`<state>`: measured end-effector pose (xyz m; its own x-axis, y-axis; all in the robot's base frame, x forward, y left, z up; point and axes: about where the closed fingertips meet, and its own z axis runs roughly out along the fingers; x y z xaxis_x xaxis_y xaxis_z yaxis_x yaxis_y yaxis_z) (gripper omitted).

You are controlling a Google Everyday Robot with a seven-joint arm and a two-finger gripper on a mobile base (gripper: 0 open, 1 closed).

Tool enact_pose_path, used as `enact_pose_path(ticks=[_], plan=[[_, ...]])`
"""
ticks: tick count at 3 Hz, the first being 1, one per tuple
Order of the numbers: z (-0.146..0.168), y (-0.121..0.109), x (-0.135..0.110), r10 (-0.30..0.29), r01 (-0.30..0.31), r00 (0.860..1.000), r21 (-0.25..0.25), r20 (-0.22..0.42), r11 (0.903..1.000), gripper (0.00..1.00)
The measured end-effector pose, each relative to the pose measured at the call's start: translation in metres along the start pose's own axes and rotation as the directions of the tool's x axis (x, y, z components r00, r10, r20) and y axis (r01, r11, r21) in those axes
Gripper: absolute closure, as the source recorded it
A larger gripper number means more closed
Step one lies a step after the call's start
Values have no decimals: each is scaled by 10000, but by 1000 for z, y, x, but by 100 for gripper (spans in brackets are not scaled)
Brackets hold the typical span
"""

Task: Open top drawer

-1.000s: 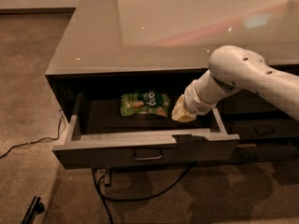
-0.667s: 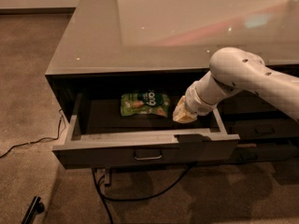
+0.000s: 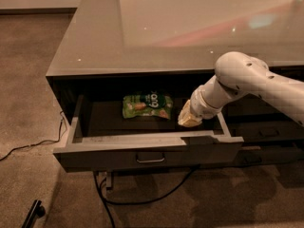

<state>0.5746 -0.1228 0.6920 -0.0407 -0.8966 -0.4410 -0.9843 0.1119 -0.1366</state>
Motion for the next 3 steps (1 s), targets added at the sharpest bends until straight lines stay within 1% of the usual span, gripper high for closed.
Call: enact_pose_path(ticks=[1,2,3], plan=[[9,-2,11,221,-221,9998,-153,5,9996,100],[26,0,22,450,-451,9990,-508,-44,9977,100],[38,10,23,407,-417,9991,-844,-134,9956,100]])
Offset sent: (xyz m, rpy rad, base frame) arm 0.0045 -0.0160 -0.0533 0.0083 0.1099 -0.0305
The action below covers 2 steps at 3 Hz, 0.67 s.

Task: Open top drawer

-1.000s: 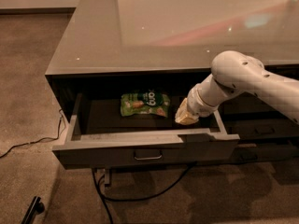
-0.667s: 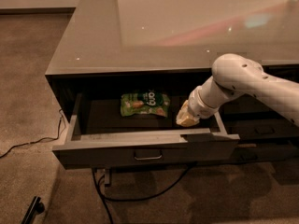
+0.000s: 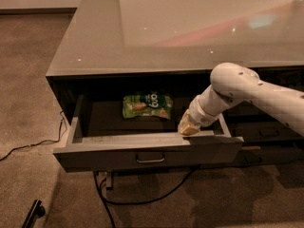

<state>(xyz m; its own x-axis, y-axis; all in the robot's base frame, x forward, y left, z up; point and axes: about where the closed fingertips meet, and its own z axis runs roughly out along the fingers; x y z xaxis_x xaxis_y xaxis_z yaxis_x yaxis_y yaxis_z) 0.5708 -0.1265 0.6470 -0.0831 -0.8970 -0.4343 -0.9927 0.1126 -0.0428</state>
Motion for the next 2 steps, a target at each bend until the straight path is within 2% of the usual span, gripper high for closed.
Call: enact_pose_path(ticks=[1,2], plan=[[5,15,-2,52,-54,10000,-236,-71,9997,100],[5,15,-3,53,-54,10000,-236,-71,9997,100]])
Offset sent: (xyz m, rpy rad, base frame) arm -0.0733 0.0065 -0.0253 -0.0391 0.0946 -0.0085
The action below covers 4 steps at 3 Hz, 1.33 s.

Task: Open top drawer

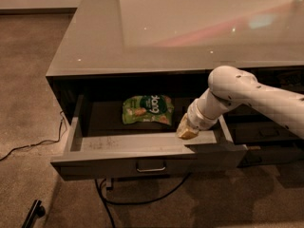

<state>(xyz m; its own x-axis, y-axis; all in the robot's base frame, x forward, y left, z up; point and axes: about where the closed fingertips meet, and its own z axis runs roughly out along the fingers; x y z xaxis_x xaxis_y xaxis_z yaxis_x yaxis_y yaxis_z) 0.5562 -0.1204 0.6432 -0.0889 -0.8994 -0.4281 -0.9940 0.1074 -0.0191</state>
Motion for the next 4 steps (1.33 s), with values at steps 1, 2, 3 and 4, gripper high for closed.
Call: enact_pose_path(ticks=[1,2,3,4], plan=[[4,27,11,292,-294,9995,-163,-120,9994,100],[3,40,16,480,-483,9987,-199,-186,9986,100],[3,61,25,749,-755,9969,-228,-227,9969,100],[3,59,25,753,-759,9969,-229,-227,9969,100]])
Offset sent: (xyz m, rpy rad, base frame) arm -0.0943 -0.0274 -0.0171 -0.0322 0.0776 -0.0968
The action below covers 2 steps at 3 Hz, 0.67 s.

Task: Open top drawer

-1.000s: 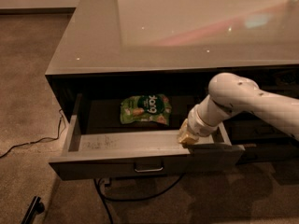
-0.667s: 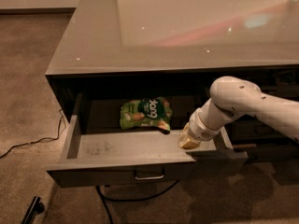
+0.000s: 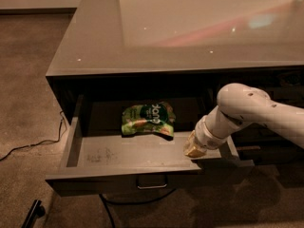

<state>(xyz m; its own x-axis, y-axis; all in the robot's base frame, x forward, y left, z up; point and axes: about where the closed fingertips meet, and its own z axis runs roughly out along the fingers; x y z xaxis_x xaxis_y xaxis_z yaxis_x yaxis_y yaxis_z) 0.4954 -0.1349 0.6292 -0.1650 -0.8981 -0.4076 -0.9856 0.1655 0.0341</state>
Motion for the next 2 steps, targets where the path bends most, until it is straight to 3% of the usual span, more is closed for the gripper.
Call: enact_pose_path(ticks=[1,2], plan=[[0,0,0,0,0,10000,0,0,10000,82],[0,0,0,0,0,10000,-1,0,10000,58]])
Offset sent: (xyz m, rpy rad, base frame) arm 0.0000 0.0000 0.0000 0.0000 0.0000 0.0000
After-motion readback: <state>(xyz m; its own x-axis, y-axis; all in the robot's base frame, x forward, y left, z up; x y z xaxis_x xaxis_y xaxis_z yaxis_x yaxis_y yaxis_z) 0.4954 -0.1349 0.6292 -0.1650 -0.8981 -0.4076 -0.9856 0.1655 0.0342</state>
